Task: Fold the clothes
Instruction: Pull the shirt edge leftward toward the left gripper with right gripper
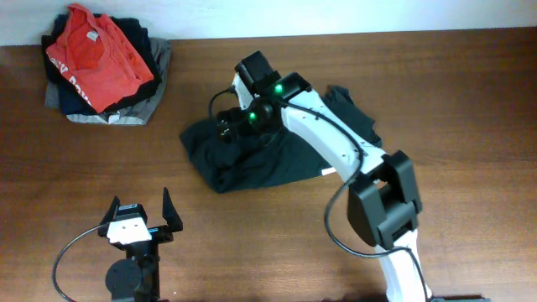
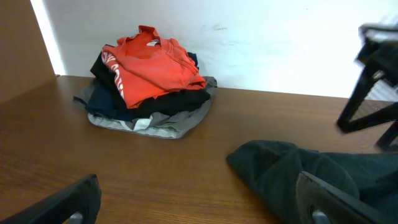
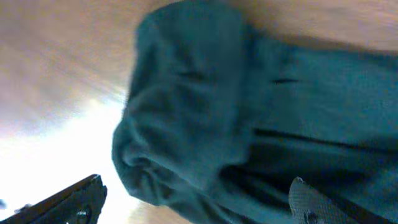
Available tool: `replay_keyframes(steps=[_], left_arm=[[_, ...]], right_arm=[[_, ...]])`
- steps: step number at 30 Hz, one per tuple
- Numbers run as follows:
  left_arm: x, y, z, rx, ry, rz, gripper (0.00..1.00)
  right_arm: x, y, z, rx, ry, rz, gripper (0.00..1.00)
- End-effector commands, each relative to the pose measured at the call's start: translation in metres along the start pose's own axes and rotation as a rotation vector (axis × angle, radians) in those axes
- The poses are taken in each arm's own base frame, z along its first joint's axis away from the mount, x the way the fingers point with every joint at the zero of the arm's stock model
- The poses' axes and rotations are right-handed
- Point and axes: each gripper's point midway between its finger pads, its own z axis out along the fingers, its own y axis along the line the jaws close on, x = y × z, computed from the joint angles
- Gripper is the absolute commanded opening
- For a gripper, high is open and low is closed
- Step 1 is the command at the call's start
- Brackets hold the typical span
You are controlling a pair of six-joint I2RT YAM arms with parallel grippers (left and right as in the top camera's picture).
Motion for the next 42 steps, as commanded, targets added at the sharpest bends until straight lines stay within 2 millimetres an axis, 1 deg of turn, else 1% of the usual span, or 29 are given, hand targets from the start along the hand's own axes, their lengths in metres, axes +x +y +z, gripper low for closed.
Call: replay_keyframes(steps=[1,4,5,11,16,20,21,23,25,29,31,32,33,34,35,37,39,40,41,42], left_arm=[[0.001,-0.002,0.0,0.012,-0.003,-0.009,0.99],[0.001,-0.002,0.0,0.012,-0.003,-0.009,0.99],[0.001,-0.002,0.0,0.012,-0.003,-0.009,0.99],[0.001,-0.002,0.0,0.012,-0.003,-0.009,0.99],[0.001,-0.002,0.0,0.012,-0.003,-0.009,0.99],[0.001,-0.002,0.0,0.012,-0.003,-0.009,0.99],[0.001,-0.002,0.0,0.012,-0.003,-0.009,0.99],[0.001,-0.002,0.0,0.012,-0.003,-0.009,0.99],[0.001,-0.002,0.0,0.012,-0.003,-0.009,0.99],[0.001,-0.002,0.0,0.012,-0.003,-0.009,0.99],[0.001,-0.002,0.0,0.012,-0.003,-0.009,0.99],[0.001,-0.002,0.0,0.012,-0.003,-0.009,0.99],[0.001,-0.002,0.0,0.012,-0.003,-0.009,0.99],[0.001,-0.002,0.0,0.012,-0.003,-0.009,0.99],[0.001,-0.002,0.0,0.012,-0.003,-0.009,0.99],[0.001,-0.002,0.0,0.012,-0.003,-0.009,0.99],[0.001,-0.002,0.0,0.012,-0.003,-0.009,0.99],[0.001,-0.002,0.0,0.012,-0.003,-0.009,0.99],[0.001,-0.002,0.0,0.012,-0.003,-0.009,0.99],[0.001,-0.002,0.0,0.012,-0.003,-0.009,0.99]], right_arm=[[0.022,0.012,0.028,-0.095,0.109,0.091,0.99],[0.026,0.007,0.037,-0.082,0.128,0.107,0.98],[0.028,0.001,0.042,-0.057,0.132,0.145,0.99],[0.03,0.001,0.045,-0.055,0.141,0.148,0.99],[0.036,0.007,0.052,-0.055,0.157,0.134,0.99],[0.045,0.011,0.064,-0.054,0.183,0.125,0.99],[0.047,0.014,0.07,-0.06,0.188,0.116,0.99],[0.044,0.018,0.072,-0.083,0.181,0.111,0.99],[0.04,0.03,0.071,-0.147,0.175,0.097,1.0],[0.03,0.056,0.067,-0.298,0.146,0.011,0.78],[0.026,0.065,0.065,-0.345,0.13,-0.04,0.62],[0.025,0.066,0.065,-0.348,0.125,-0.045,0.52],[0.024,0.066,0.065,-0.35,0.12,-0.048,0.35],[0.023,0.066,0.065,-0.35,0.117,-0.05,0.21],[0.022,0.067,0.064,-0.353,0.112,-0.055,0.1],[0.021,0.07,0.063,-0.361,0.104,-0.084,0.04],[0.022,0.078,0.06,-0.379,0.097,-0.136,0.04],[0.023,0.086,0.057,-0.412,0.094,-0.174,0.04],[0.026,0.107,0.051,-0.495,0.094,-0.251,0.04],[0.029,0.12,0.048,-0.539,0.091,-0.294,0.04]])
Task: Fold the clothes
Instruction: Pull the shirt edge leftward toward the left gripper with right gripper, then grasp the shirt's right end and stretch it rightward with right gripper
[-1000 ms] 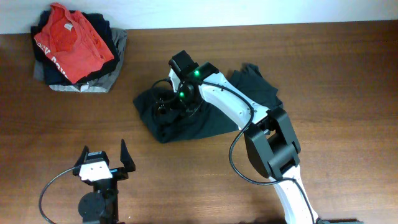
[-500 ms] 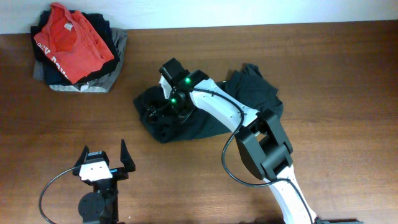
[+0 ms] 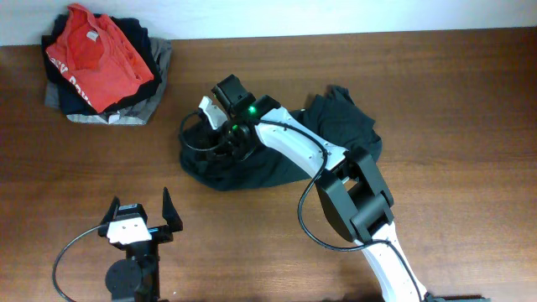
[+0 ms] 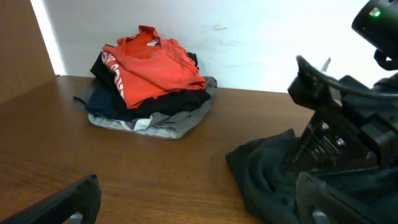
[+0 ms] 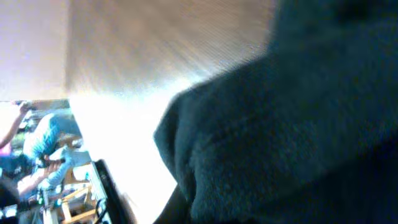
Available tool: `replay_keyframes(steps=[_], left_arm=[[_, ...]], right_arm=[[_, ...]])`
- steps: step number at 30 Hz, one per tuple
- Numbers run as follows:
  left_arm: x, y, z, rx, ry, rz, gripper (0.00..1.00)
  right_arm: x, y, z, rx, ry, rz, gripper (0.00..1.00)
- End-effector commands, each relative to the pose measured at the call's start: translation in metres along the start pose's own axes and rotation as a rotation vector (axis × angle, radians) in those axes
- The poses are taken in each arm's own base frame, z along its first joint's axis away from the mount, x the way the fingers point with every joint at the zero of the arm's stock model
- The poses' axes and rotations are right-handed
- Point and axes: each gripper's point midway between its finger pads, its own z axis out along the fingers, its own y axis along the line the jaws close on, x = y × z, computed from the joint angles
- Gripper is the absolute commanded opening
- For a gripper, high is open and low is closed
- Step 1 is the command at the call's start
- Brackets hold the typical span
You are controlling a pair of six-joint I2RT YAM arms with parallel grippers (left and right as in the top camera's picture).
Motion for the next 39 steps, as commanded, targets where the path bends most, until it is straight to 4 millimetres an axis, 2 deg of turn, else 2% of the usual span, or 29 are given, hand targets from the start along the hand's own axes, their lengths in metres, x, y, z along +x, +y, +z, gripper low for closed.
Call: replay_keyframes(steps=[1,6,10,11,13,14,15,16,17,21,23,24,27,32,33,36,39], left_arm=[[0.001,-0.003,0.0,0.013,-0.002,-0.009,0.99],[0.001,-0.003,0.0,0.013,-0.002,-0.009,0.99],[0.001,-0.003,0.0,0.013,-0.002,-0.009,0.99],[0.001,-0.003,0.0,0.013,-0.002,-0.009,0.99],[0.001,-0.003,0.0,0.013,-0.002,-0.009,0.99],[0.001,-0.003,0.0,0.013,-0.002,-0.009,0.99],[0.001,-0.003,0.0,0.013,-0.002,-0.009,0.99],[0.001,-0.003,0.0,0.013,-0.002,-0.009,0.99],[0.001,-0.003,0.0,0.013,-0.002,-0.009,0.99],[0.001,-0.003,0.0,0.013,-0.002,-0.009,0.99],[0.001,-0.003,0.0,0.013,-0.002,-0.009,0.99],[0.001,-0.003,0.0,0.013,-0.002,-0.009,0.99],[0.001,-0.003,0.0,0.013,-0.002,-0.009,0.99],[0.001,-0.003,0.0,0.013,-0.002,-0.009,0.99],[0.001,-0.003,0.0,0.013,-0.002,-0.009,0.99],[0.001,-0.003,0.0,0.013,-0.002,-0.009,0.99],[0.001,-0.003,0.0,0.013,-0.002,-0.009,0.99]], right_arm=[[0.004,0.06,0.007,-0.186,0.023,-0.218,0.04],[0.015,0.096,0.03,-0.223,0.03,-0.311,0.04],[0.03,0.115,0.044,-0.242,0.06,-0.345,0.04],[0.034,0.118,0.047,-0.246,0.069,-0.349,0.07],[0.037,0.121,0.048,-0.254,0.078,-0.35,0.26],[0.038,0.122,0.048,-0.26,0.081,-0.35,0.44],[0.038,0.122,0.047,-0.263,0.084,-0.348,0.71],[0.037,0.12,0.046,-0.258,0.083,-0.341,0.9],[0.036,0.118,0.044,-0.256,0.082,-0.336,0.99],[0.021,0.102,0.03,-0.186,0.05,-0.3,0.98],[0.009,0.086,0.017,-0.097,0.024,-0.265,0.99],[-0.001,0.069,0.003,-0.005,0.003,-0.235,0.98],[-0.016,0.042,-0.031,0.149,-0.03,-0.21,0.99],[-0.038,-0.014,-0.106,0.447,-0.103,-0.084,0.99],[-0.042,-0.029,-0.127,0.502,-0.122,-0.039,0.99],[-0.043,-0.066,-0.176,0.603,-0.153,0.07,0.98],[-0.033,-0.109,-0.22,0.677,-0.158,0.188,0.99]])
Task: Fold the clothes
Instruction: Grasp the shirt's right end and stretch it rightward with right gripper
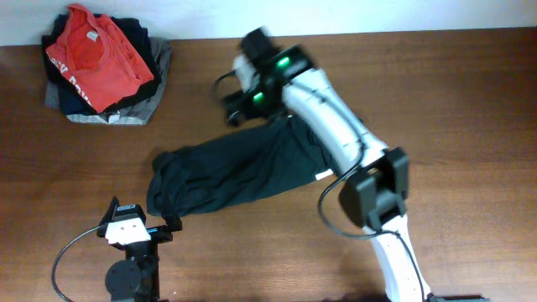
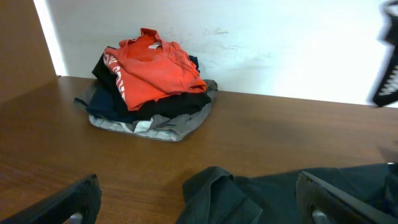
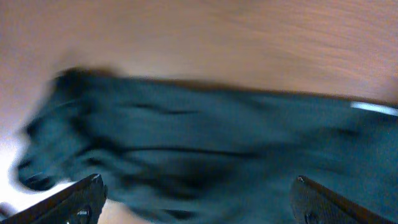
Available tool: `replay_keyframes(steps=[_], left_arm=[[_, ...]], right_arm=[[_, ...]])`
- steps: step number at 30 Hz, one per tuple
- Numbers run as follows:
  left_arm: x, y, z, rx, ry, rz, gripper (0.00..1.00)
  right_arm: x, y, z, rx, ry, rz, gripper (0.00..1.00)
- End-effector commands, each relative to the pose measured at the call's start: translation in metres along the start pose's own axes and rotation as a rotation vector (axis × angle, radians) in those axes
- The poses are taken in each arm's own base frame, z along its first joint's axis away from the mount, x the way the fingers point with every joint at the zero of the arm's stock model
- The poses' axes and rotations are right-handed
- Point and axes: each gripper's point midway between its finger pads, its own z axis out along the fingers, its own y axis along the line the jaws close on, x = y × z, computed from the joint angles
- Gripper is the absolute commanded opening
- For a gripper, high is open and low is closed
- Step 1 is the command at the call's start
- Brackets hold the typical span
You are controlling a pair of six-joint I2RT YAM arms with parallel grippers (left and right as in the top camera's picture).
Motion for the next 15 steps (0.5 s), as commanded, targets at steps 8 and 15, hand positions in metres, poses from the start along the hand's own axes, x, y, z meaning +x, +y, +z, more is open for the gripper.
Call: replay_keyframes(steps=[8,15], left_arm=[[0.004,-0.003,0.001,0.016,0.009,0.006,0.99],[0.004,-0.003,0.001,0.016,0.009,0.006,0.99]], right_arm=[[0.047,-0.17,-0.055,0.233,0.156,0.316,0.99],[0.085,-0.205,-0.025,0.325,0.287,0.309,0.99]])
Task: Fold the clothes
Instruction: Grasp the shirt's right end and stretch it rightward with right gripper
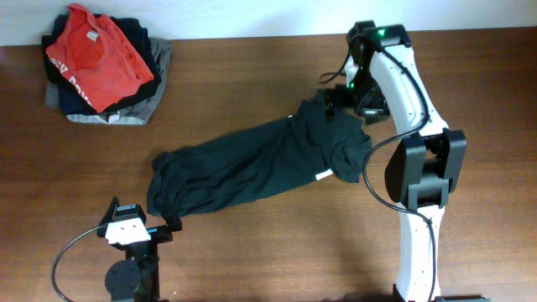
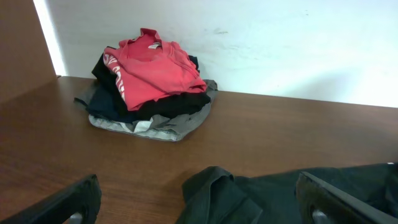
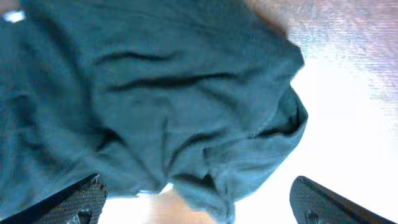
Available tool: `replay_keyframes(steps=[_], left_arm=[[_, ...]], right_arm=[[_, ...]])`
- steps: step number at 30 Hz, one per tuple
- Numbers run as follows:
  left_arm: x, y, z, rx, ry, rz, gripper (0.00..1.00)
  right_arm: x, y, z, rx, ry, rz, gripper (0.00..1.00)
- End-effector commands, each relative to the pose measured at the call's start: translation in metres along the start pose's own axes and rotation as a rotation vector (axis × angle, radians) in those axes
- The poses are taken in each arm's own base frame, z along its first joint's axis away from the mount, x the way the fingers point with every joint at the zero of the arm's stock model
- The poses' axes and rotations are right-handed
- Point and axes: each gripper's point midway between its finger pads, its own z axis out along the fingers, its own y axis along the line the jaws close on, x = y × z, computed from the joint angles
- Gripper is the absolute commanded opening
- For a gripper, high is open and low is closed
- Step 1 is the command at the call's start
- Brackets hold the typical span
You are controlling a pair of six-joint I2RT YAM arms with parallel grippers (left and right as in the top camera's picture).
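A dark green garment (image 1: 243, 168) lies stretched across the table, from its front-left end (image 2: 217, 193) to a bunched lump at the right (image 1: 346, 144). My right gripper (image 1: 334, 97) hovers open over that bunched end. In the right wrist view the cloth (image 3: 161, 93) fills the space above the fingers, and nothing is between the right gripper (image 3: 199, 202) jaws. My left gripper (image 1: 138, 225) rests open at the front left, and the garment's near end lies just beyond the left gripper (image 2: 202, 208) fingers.
A pile of clothes with a red shirt on top (image 1: 99, 60) sits at the far left corner against the white wall, also seen as the pile (image 2: 149, 87) in the left wrist view. The brown wooden table (image 1: 470, 210) lies bare to the right and front.
My right gripper has moved from above the garment's far-middle edge to its right end, still open. The cloth's right end now shows as a bunched lump. The left gripper has not moved.
The garment lay crumpled mid-table with my right gripper above it. Then the gripper was low at the heap's left edge. Later the cloth lay drawn out toward the front left, gripper open above. Now the gripper hangs over the right end.
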Motion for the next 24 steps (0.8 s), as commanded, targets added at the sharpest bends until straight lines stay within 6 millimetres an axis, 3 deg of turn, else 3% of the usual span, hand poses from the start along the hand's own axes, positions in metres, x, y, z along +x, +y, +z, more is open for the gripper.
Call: replay_keyframes(steps=[1,9,15,19,22,24], left_arm=[[0.004,-0.003,0.001,0.016,0.009,0.006,0.99],[0.004,-0.003,0.001,0.016,0.009,0.006,0.99],[0.004,-0.003,0.001,0.016,0.009,0.006,0.99],[0.004,-0.003,0.001,0.016,0.009,0.006,0.99],[0.004,-0.003,0.001,0.016,0.009,0.006,0.99],[0.004,-0.003,0.001,0.016,0.009,0.006,0.99]], right_arm=[[0.007,-0.007,0.017,0.065,0.017,-0.041,0.99],[0.007,-0.012,0.058,0.066,0.025,-0.04,0.93],[-0.007,-0.018,0.065,0.088,-0.028,-0.029,0.5],[-0.015,-0.041,0.062,0.193,-0.07,0.051,0.19],[-0.018,-0.06,0.059,0.231,-0.085,0.096,0.04],[-0.019,-0.074,0.057,0.237,-0.086,0.128,0.04]])
